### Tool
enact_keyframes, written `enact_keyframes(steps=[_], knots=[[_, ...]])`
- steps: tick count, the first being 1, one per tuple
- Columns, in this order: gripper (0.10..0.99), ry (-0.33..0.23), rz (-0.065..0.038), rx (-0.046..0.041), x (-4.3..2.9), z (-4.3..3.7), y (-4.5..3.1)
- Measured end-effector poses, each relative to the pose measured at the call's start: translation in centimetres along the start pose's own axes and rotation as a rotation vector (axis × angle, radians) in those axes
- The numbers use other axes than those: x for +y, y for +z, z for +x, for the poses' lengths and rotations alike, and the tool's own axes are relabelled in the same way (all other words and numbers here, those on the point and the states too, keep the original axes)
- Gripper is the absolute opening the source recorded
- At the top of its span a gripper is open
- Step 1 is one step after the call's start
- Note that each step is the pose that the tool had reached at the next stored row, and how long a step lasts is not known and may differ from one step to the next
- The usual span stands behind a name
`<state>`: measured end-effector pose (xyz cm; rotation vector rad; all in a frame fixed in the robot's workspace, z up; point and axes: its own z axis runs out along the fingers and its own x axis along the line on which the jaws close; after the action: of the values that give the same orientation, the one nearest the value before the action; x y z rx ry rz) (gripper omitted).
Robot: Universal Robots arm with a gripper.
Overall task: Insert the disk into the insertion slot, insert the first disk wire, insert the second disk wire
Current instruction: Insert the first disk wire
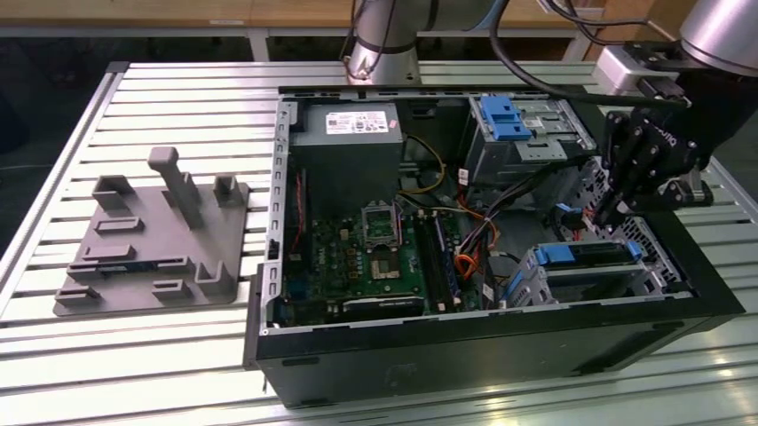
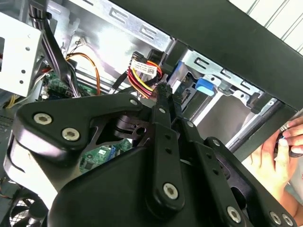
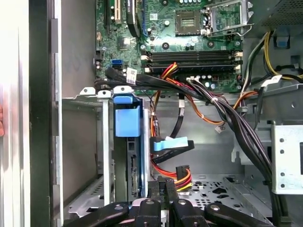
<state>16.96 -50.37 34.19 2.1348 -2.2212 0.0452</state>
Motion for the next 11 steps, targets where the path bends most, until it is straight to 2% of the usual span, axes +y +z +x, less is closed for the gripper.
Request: enact_keyframes(steps=[8,11], knots=[[0.169,-0.028,0.008,-0.0013,0.36,0.72,0.06],[0.169,-0.030,0.009,-0.0032,0.34,1.29,0.10]])
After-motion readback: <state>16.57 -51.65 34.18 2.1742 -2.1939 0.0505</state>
